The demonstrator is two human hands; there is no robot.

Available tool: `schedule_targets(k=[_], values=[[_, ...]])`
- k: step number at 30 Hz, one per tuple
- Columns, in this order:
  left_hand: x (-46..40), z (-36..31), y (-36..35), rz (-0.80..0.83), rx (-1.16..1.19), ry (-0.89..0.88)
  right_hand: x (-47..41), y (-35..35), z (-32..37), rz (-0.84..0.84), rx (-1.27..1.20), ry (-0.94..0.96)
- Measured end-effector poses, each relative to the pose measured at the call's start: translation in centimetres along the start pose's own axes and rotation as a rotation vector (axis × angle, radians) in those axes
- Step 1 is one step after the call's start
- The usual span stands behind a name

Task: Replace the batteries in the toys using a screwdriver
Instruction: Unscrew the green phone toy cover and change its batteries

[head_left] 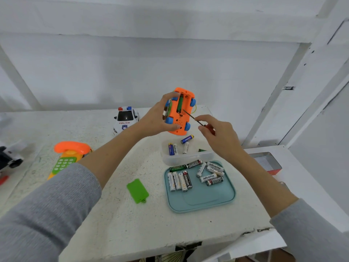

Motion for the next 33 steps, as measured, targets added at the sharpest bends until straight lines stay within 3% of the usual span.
schedule_targets(k=[27, 33], values=[[-0.3, -1.0, -0.8, 0.22, -0.386, -0.112, -3.1, 2.3, -0.8, 0.028, 0.054, -0.011], [-1.3, -0.7, -1.4, 0.307, -0.618, -0.145, -3.4, 2.3, -1.8, 0.11, 0.031, -0.013]])
Point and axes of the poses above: each hand's wrist, its own x-axis away from the middle knuckle, its own y-axis out of the back of the hand, z = x × y, the point moved 8 cm from there along -x, towards the middle knuckle, and after that the axes turned 3 degrees about x, right-handed, at the moved point
